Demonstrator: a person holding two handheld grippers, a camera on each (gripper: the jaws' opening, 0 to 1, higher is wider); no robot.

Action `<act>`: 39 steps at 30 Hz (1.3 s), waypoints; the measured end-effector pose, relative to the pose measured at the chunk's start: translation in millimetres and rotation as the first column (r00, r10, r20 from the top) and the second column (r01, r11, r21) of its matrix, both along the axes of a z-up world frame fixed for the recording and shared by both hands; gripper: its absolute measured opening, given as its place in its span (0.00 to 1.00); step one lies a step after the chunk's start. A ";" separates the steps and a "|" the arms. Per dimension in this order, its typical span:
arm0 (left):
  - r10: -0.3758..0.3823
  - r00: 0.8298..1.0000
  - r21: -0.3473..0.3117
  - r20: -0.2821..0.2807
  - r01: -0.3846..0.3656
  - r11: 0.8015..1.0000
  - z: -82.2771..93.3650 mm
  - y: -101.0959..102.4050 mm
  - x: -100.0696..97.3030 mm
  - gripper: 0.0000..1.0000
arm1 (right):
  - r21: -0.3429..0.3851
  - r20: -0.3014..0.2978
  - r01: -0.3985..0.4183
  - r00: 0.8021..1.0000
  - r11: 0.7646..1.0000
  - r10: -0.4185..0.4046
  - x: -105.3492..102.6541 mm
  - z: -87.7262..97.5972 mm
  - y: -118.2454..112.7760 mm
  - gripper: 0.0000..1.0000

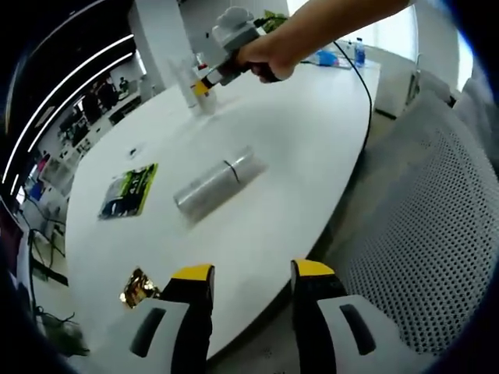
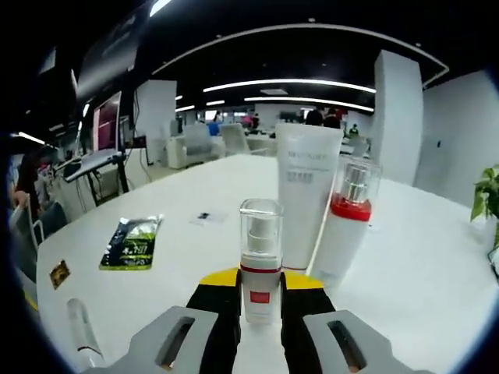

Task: Arrange the skincare products in the storage area until every visible bottle or jar stands upright without overlapping.

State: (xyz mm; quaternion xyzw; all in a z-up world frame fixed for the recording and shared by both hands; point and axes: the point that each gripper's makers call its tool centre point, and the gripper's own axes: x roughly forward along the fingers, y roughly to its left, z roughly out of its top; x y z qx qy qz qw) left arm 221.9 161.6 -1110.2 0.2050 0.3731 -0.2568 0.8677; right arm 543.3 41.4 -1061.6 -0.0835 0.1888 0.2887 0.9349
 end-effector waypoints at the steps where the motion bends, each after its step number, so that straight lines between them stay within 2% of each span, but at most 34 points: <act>1: 0.001 1.000 0.001 -0.002 -0.001 1.000 -0.2 0.2 -0.1 0.35 | -0.006 0.002 0.000 1.000 1.000 0.000 1.7 -2.1 -0.4 0.12; 10: -0.001 1.000 0.003 -0.011 0.001 1.000 -2.1 0.2 -1.2 0.34 | 0.017 0.022 0.027 0.999 0.999 -0.027 15.5 -5.9 -5.2 0.12; 16: -0.004 1.000 0.006 -0.016 0.004 1.000 -3.5 0.3 -2.0 0.34 | 0.006 0.020 0.028 0.999 1.000 -0.029 16.9 -13.2 -5.2 0.12; 19: -0.005 1.000 0.007 -0.018 0.005 1.000 -4.2 0.7 -2.3 0.34 | 0.024 0.028 0.034 0.999 0.999 -0.035 18.7 -12.6 -5.9 0.12; 23: -0.007 1.000 0.009 -0.018 0.007 1.000 -4.1 1.1 -2.7 0.33 | 0.010 0.037 0.032 0.999 0.999 -0.032 17.7 -13.4 -7.2 0.12; 26: -0.007 1.000 0.008 -0.018 0.007 1.000 -4.2 1.2 -2.6 0.33 | -0.029 0.007 0.039 0.999 0.999 -0.039 14.9 -23.1 -12.1 0.11; 32: -0.008 1.000 0.013 -0.024 0.008 1.000 -5.6 1.8 -3.4 0.33 | -0.015 -0.024 0.071 0.997 0.997 -0.071 15.5 -28.3 -11.8 0.10; 33: -0.009 1.000 0.012 -0.024 0.009 1.000 -5.6 1.7 -3.4 0.33 | -0.029 -0.028 0.069 0.997 0.997 -0.070 15.6 -29.4 -10.7 0.09; 34: -0.008 1.000 0.012 -0.023 0.009 1.000 -5.4 1.9 -3.4 0.33 | -0.048 -0.043 0.061 0.997 0.997 -0.063 13.9 -32.4 -11.1 0.00; 35: -0.008 1.000 0.012 -0.023 0.009 1.000 -5.4 2.0 -3.3 0.33 | -0.118 -0.049 0.073 0.996 0.990 -0.079 14.8 -33.5 -24.8 0.00; 36: -0.008 1.000 0.013 -0.025 0.009 1.000 -5.8 2.2 -3.5 0.33 | -0.046 -0.043 0.067 0.997 0.997 -0.069 15.9 -25.4 -14.4 0.00; 37: -0.008 1.000 0.014 -0.027 0.008 1.000 -6.1 2.4 -3.7 0.33 | -0.028 -0.052 0.057 0.997 0.998 -0.058 14.0 -23.0 -9.9 0.00; 39: -0.007 1.000 0.015 -0.027 0.008 1.000 -6.2 2.7 -3.7 0.33 | -0.052 -0.070 0.058 0.996 0.997 -0.061 10.0 -25.0 -9.0 0.00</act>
